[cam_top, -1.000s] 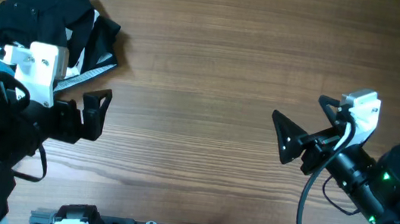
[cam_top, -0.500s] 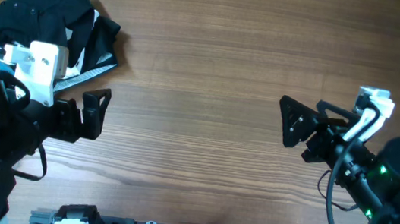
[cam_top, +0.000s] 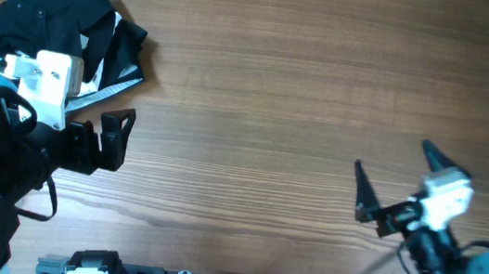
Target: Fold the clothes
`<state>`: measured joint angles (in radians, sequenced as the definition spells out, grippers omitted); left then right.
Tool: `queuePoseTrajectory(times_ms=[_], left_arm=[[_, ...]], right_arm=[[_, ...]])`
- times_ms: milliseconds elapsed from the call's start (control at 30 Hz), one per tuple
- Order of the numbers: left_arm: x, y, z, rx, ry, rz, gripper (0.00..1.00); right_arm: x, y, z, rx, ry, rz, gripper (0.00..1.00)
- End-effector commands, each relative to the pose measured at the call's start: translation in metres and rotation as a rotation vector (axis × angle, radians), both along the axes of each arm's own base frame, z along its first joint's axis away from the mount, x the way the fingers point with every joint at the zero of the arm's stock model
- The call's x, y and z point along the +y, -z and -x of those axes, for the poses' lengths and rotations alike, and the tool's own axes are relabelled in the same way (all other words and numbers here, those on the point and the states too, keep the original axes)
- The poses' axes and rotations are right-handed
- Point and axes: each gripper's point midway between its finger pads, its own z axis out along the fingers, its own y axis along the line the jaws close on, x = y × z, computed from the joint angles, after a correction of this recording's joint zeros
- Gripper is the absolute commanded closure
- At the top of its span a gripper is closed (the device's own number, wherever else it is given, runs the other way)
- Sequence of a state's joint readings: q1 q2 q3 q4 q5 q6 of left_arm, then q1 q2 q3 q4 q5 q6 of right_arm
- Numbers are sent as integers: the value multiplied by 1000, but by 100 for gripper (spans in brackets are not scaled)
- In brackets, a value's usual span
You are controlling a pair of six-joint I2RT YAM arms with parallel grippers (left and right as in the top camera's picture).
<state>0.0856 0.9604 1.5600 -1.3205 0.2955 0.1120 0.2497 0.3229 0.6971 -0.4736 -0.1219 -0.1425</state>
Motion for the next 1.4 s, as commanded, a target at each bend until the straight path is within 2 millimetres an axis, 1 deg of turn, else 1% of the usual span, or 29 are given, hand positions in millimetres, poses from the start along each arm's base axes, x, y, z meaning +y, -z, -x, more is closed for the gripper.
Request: queuePoseTrajectory(times_ms=[0, 67, 100, 233, 333, 433, 600, 900, 1367], left_arm=[[0, 0, 0, -5, 11, -15, 0], [0, 0, 0, -5, 11, -15, 0], [0, 0, 0, -5, 11, -15, 0], [0, 0, 0, -5, 11, -15, 0], [0, 0, 0, -5, 11, -15, 0], [0, 0, 0, -5, 11, -15, 0], [0, 0, 0, -5, 11, -15, 0], [0, 0, 0, -5, 11, -15, 0], [0, 0, 0, -5, 11, -15, 0]], right_arm=[[-8, 49, -7, -3, 43, 28, 0], [-6, 66, -10, -19, 41, -12, 0], [-4, 70, -12, -38, 33, -41, 0], [2, 77, -18, -158, 1, -129, 0], [3, 86, -20, -223, -2, -144, 0], [4, 104, -23, -212, -3, -162, 0], [4, 139, -26, -72, 5, -140, 0], [5, 143, -26, -56, 3, -136, 0], [5, 143, -26, -56, 3, -136, 0]])
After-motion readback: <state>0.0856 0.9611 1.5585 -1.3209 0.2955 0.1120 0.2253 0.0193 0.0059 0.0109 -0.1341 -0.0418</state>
